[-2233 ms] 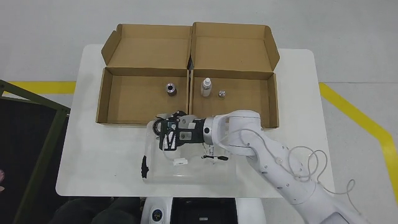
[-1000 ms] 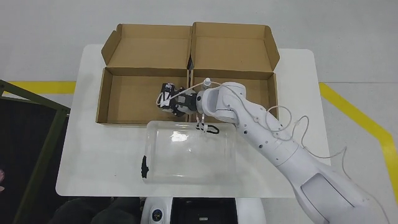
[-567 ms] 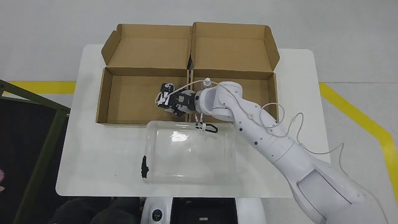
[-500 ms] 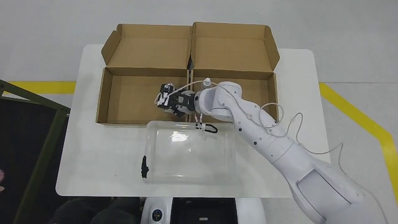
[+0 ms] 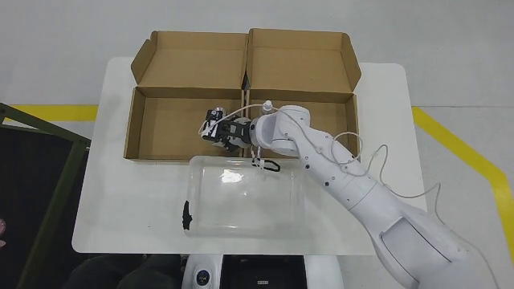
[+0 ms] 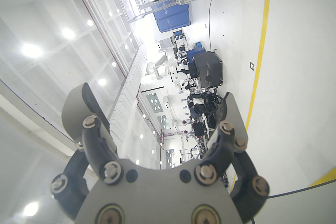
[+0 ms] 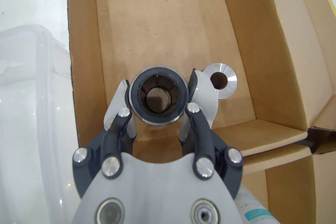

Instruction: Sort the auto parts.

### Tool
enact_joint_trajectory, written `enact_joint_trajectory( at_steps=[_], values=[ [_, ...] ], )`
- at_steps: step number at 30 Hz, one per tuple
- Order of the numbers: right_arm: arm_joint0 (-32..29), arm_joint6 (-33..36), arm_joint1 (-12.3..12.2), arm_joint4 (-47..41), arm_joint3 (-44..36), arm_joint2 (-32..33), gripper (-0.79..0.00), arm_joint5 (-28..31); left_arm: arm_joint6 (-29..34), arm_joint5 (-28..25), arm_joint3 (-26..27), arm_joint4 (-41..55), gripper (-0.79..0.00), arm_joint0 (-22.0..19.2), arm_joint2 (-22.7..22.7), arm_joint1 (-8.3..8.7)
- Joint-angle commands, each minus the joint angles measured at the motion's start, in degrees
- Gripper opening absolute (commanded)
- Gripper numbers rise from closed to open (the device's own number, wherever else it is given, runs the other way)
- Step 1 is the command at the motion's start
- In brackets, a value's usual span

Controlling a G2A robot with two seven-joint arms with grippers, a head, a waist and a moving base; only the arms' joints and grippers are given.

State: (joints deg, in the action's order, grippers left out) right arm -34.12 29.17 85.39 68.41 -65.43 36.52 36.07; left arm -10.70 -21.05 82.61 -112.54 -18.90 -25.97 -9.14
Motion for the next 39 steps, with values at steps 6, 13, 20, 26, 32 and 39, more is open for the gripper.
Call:
enact_joint_trajectory(
  at_steps=[6, 13, 20, 26, 32, 39],
  values=[
    [-0.63, -0.1, -0.44, 0.65, -3.35, 1.76, -0.369, 0.11, 0.0, 0.0, 0.0, 0.0, 0.0, 0.0, 0.0, 0.0],
    [-2.42, 0.26, -1.5, 1.8, -10.54, 4.66, -0.372, 0.62, 0.0, 0.0, 0.0, 0.0, 0.0, 0.0, 0.0, 0.0],
    [-7.32, 0.58, -3.25, 3.11, -20.6, 8.75, -0.357, 1.31, 0.0, 0.0, 0.0, 0.0, 0.0, 0.0, 0.0, 0.0],
    [-12.91, 0.18, -5.12, 4.9, -28.03, 12.8, -0.292, 4.24, 0.0, 0.0, 0.0, 0.0, 0.0, 0.0, 0.0, 0.0],
    [-19.65, -2.22, -7.09, 6.37, -34.25, 18.4, -0.234, 6.03, 0.0, 0.0, 0.0, 0.0, 0.0, 0.0, 0.0, 0.0],
    [-29.79, -5.88, -9.55, 10.25, -41.99, 26.11, -0.252, 7.58, 0.0, 0.0, 0.0, 0.0, 0.0, 0.0, 0.0, 0.0]
  ],
)
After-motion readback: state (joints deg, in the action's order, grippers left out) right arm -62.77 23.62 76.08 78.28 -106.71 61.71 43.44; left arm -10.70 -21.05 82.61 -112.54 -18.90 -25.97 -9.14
